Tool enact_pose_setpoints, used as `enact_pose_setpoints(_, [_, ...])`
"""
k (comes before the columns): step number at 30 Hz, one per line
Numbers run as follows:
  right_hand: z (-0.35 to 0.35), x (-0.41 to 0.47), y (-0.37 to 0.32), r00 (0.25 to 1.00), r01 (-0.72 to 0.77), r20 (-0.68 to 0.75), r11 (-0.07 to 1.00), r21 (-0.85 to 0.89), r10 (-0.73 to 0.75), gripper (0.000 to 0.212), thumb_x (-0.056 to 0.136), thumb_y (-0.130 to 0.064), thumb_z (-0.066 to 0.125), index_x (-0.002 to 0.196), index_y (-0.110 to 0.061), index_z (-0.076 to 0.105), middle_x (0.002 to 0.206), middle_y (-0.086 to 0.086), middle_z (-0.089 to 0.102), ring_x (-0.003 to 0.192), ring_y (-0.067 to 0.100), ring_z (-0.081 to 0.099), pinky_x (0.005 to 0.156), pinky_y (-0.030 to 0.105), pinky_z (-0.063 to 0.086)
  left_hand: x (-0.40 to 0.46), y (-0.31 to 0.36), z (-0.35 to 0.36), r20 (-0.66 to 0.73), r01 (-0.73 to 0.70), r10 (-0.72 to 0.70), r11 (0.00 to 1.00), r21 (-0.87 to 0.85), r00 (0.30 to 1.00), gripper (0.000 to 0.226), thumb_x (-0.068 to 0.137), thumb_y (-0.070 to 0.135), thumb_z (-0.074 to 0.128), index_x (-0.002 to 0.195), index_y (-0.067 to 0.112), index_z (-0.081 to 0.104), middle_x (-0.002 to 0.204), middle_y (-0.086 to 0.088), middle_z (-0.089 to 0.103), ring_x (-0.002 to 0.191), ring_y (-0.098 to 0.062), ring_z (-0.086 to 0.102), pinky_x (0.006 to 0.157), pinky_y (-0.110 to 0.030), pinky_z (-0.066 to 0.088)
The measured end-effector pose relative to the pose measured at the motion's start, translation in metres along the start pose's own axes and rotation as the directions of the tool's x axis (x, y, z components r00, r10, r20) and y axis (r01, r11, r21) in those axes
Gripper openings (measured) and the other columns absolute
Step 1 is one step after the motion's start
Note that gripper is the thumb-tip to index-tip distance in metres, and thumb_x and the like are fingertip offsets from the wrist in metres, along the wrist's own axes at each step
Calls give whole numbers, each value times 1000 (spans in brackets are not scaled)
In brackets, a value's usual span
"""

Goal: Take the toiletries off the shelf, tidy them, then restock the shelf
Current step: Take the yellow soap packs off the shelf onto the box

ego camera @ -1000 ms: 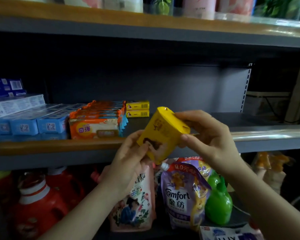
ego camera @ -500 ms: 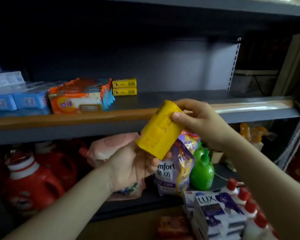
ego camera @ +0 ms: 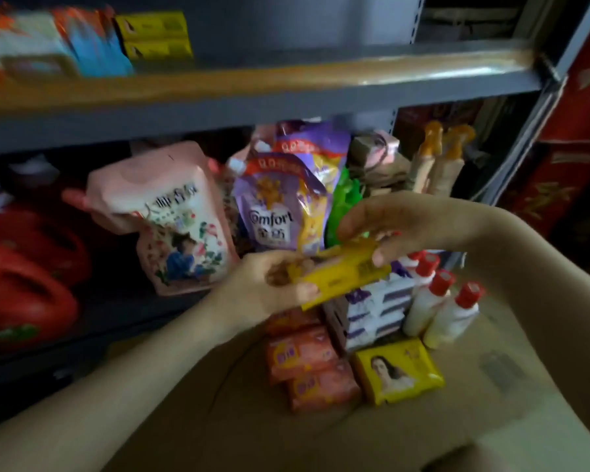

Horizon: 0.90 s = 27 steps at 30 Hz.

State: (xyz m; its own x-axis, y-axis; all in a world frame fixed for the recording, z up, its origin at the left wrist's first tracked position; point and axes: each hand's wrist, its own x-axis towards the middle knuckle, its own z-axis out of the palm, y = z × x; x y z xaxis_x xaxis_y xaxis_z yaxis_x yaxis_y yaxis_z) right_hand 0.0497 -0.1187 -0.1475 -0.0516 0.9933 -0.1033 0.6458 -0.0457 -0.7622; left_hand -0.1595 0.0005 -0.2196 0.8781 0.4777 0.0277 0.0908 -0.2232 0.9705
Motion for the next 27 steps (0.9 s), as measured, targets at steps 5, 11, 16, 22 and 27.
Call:
enact_pose_setpoints(5, [8, -20, 21, 965, 30, -263, 999, 44, -17, 30, 79, -29, 61, 102, -10, 62, 100, 9, 67, 91, 12, 60, 82, 29, 48, -18, -1, 46, 31, -291, 312, 838, 463, 950, 70, 59, 51, 68, 123, 26, 55, 112, 22, 52, 106, 13, 46, 82, 2, 34])
enact_pose_setpoints(11, [5, -39, 24, 909, 82, -414, 995, 57, -52, 20, 85, -21, 55, 100, -9, 60, 87, 10, 65, 79, 21, 61, 73, 30, 51, -36, -3, 86, 161, -509, 532, 611, 606, 831, 74, 66, 50, 63, 125, 5, 54, 117, 5, 53, 112, -8, 47, 97, -8, 31])
enact_pose_setpoints(16, [10, -53, 31, 889, 16, -455, 996, -85, -53, 16, 92, -12, 54, 101, -2, 62, 87, 10, 66, 77, 13, 62, 70, 22, 50, -43, -39, 104, 248, -392, 329, 508, 767, 911, 83, 62, 53, 76, 127, 6, 54, 120, -10, 60, 108, -25, 59, 88, -30, 45])
enact_pose_setpoints(22, [22, -55, 40, 906, -57, -422, 980, -189, -29, 11, 92, -18, 54, 98, -15, 63, 81, -10, 62, 73, 2, 60, 70, 19, 50, -34, -61, 107, 229, -346, 400, 250, 904, 887, 51, 68, 48, 70, 100, 9, 67, 101, -11, 62, 91, -27, 63, 74, -36, 52])
enact_pose_setpoints(27, [29, -46, 37, 907, -37, -416, 969, -243, -70, 14, 91, -17, 56, 99, -9, 65, 79, -8, 65, 68, -4, 59, 66, 10, 46, -25, -58, 109, 293, -411, 373, 291, 864, 880, 38, 77, 47, 64, 91, 12, 65, 91, -5, 61, 79, -22, 61, 64, -34, 51])
